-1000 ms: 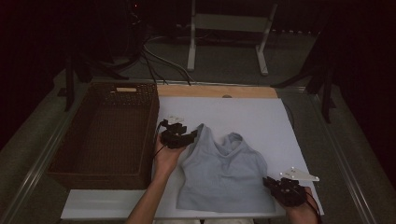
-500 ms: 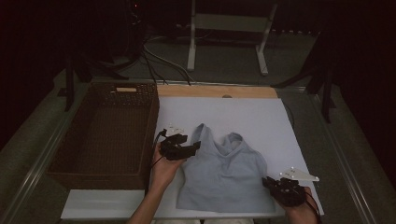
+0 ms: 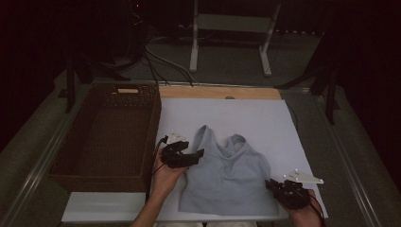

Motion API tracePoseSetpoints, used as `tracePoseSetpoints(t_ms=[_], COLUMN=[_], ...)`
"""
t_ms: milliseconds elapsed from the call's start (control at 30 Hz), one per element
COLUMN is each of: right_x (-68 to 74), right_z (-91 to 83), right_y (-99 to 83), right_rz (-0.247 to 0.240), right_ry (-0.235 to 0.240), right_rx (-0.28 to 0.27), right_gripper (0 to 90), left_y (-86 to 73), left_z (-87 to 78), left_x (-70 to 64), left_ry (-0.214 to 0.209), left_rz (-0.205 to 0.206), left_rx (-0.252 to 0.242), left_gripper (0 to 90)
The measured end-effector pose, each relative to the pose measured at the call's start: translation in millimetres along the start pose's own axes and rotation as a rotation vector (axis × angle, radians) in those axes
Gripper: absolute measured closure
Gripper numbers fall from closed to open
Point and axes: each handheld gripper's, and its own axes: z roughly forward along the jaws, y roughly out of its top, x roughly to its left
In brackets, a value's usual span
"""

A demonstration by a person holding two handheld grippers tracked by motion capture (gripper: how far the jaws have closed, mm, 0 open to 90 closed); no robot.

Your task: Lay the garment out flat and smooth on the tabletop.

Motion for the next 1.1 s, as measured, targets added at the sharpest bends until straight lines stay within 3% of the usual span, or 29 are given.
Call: tracePoseSetpoints(t_ms=[367,733,1100], right_x=[-0.4,-0.4,-0.1], right_z=[0.3,-0.7,-1.4], right_y=[0.2,0.2,0.0], right_rz=[0.005,0.008,0.008], right_ry=[0.005,0.006,0.007], right_rx=[0.001,-0.005,-0.008], right_gripper=[81.9,81.7,81.6], left_y=[-14.4,-32.2,-46.6], left_z=[-9.6,-25.0,-41.6], left_x=[-3.8,-18.6,-29.1], left_ry=[-0.009,0.017,0.014], left_rz=[-0.009,0.047,0.068], left_rx=[0.014,0.026,0.042], left_gripper=[29.6,31.5,33.6])
